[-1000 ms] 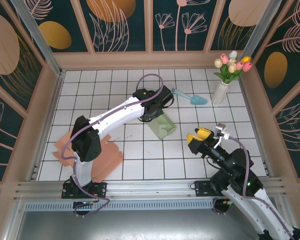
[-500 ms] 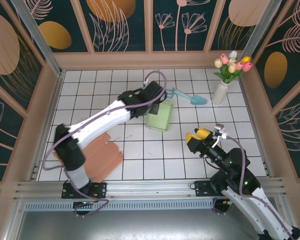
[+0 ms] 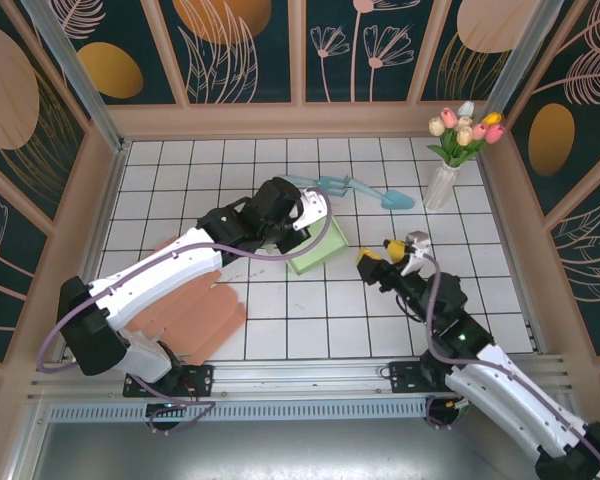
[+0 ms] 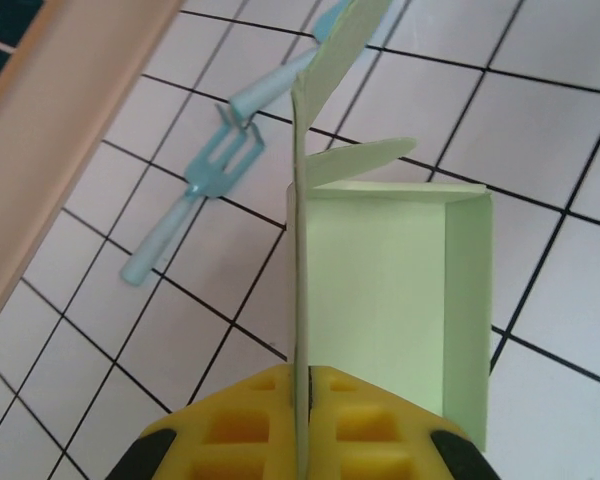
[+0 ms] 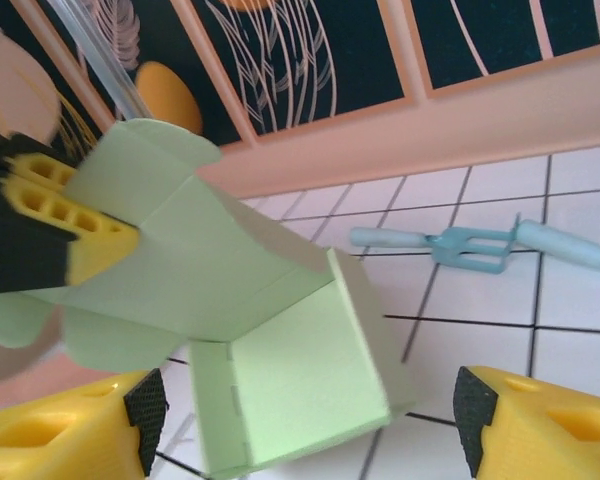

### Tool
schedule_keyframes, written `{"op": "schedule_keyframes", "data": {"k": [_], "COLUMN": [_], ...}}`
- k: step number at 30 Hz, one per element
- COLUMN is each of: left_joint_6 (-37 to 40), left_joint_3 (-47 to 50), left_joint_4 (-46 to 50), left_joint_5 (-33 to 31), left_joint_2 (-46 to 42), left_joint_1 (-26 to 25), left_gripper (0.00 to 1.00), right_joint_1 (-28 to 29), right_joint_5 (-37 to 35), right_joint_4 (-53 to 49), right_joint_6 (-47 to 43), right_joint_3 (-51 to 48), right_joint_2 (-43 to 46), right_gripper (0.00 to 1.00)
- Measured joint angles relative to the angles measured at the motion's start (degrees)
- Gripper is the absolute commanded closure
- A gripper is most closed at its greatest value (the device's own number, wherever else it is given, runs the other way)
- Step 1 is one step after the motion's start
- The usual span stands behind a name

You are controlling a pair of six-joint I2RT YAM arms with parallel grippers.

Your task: Fold the paper box

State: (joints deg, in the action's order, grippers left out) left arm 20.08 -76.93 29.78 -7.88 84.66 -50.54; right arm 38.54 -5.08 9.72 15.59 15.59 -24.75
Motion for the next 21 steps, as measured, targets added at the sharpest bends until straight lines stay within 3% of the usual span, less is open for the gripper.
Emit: {"op": "schedule_keyframes", "data": {"k": [3,5,8,12,15,21], "left_joint_6": [2.1,3.78,6.95,11.45,13.92,15.76], "left_joint_3": [1.64,4.11,9.77,18.12,23.1,24.11], "left_joint_4": [-0.81,-2.25,-4.94,-9.38,-12.11,-14.03], "left_joint_5": [0.46,1.09,1.68,2.51,2.97,4.0], "left_joint_2": [-1.09,-3.21,-8.57,-16.87,-20.9,-20.85], "left_joint_1": [0.0,0.0,0.0,0.0,0.0,0.0], "left_gripper": [1.0,1.0,1.0,1.0,1.0,1.0], "right_joint_1": [-1.25,-3.26,-8.2,-14.4,-16.22,-16.44], "right_joint_5": [-0.37,1.86,10.03,20.61,27.3,37.88], "right_joint_4": [7.23,10.01,11.69,14.53,11.43,0.83], "right_joint_6": [-7.82,-14.1,-22.67,-34.14,-44.02,-59.69], "right_joint_3": [0.37,1.9,5.88,7.74,11.26,22.49], "right_joint_2": [-9.42,-15.69,-23.8,-26.03,-27.34,-31.39], "right_gripper": [0.24,0.31,0.36,0.38,0.4,0.4]}}
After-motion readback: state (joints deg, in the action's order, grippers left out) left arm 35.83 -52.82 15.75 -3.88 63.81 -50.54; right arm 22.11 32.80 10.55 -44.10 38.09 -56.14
